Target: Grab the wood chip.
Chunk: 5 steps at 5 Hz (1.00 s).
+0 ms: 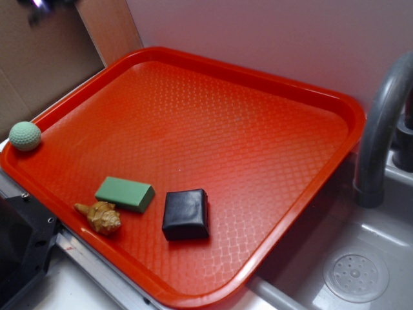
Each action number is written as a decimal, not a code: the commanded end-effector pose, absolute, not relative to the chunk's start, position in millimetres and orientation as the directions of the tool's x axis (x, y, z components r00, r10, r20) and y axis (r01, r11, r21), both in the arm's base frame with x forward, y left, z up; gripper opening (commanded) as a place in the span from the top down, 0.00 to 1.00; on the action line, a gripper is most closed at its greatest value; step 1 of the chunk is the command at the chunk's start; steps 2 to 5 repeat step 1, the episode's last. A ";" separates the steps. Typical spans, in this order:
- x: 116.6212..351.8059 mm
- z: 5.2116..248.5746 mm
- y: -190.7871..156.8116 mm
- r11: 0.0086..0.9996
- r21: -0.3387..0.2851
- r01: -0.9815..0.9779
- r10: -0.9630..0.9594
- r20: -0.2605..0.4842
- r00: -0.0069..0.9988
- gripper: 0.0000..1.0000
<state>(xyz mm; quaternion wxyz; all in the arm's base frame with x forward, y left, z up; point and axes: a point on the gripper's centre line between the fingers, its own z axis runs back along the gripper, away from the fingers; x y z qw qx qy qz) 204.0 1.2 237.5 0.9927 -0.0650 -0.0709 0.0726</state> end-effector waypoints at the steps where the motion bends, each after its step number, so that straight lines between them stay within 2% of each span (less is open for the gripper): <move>1: 208.6 241.0 13.8 0.982 -0.108 -0.153 0.168 0.147 0.975 1.00; 5: 208.6 241.0 13.8 0.982 -0.108 -0.153 0.168 0.147 0.975 1.00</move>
